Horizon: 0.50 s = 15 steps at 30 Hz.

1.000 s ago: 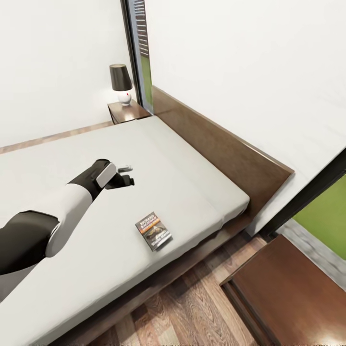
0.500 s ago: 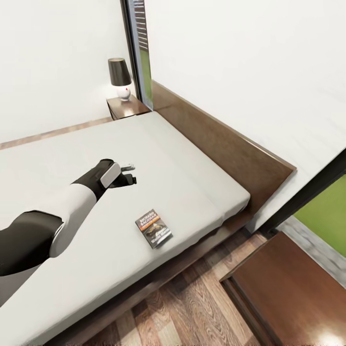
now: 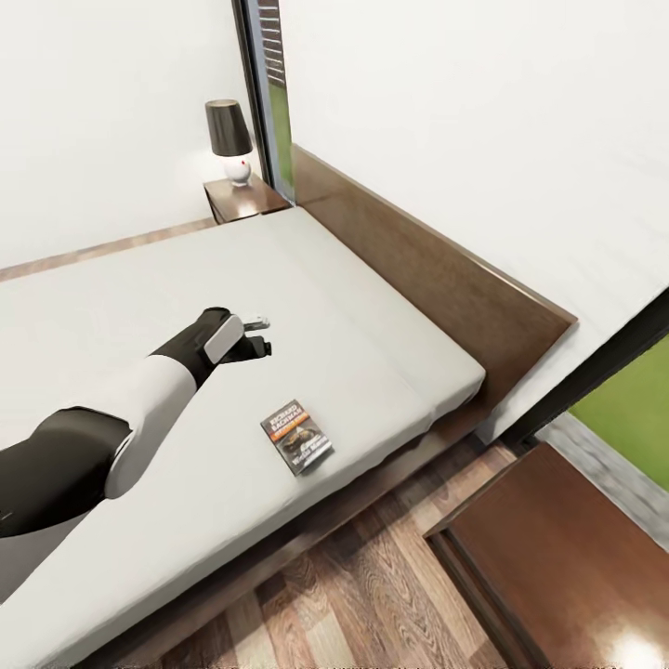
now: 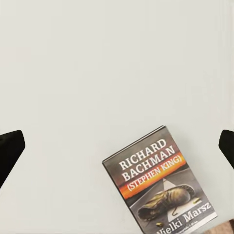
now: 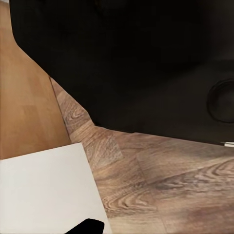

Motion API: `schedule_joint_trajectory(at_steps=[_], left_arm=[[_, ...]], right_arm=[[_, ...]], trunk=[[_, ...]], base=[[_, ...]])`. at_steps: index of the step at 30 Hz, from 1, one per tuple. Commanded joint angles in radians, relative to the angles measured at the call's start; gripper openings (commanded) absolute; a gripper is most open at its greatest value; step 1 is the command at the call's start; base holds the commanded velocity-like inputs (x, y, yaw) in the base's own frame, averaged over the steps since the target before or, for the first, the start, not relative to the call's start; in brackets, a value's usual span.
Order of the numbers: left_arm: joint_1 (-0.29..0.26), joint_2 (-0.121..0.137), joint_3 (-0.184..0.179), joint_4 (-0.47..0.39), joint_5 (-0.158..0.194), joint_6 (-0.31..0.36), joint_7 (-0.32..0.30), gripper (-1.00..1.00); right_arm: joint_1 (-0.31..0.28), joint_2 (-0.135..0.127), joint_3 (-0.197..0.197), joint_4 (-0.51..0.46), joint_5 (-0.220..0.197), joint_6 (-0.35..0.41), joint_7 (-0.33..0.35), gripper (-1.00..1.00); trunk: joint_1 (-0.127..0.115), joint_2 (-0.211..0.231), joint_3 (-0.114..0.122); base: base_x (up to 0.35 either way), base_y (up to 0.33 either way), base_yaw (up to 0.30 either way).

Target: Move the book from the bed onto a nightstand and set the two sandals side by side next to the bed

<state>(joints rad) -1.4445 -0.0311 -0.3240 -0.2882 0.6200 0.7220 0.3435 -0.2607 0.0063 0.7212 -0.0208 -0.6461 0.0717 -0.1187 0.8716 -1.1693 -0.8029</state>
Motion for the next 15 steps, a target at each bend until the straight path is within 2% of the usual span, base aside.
schedule_joint_trajectory(at_steps=[1, 11, 15], left_arm=[[0.000, 0.000, -0.007, -0.002, 0.010, 0.003, 0.008, 1.00], [0.000, -0.002, -0.007, -0.007, 0.010, 0.005, 0.008, 1.00], [0.000, -0.001, -0.007, -0.008, 0.010, 0.005, 0.008, 1.00]], right_arm=[[0.000, 0.000, 0.008, -0.002, -0.006, 0.005, -0.006, 1.00], [0.000, 0.000, 0.008, -0.003, -0.007, 0.006, -0.006, 1.00], [0.000, 0.000, 0.007, -0.004, -0.008, 0.006, -0.006, 1.00]], trunk=[[0.000, 0.000, -0.002], [0.000, 0.000, -0.013], [0.000, 0.000, -0.014]], base=[[0.000, 0.000, 0.000], [0.000, 0.000, -0.005], [0.000, 0.000, -0.130]])
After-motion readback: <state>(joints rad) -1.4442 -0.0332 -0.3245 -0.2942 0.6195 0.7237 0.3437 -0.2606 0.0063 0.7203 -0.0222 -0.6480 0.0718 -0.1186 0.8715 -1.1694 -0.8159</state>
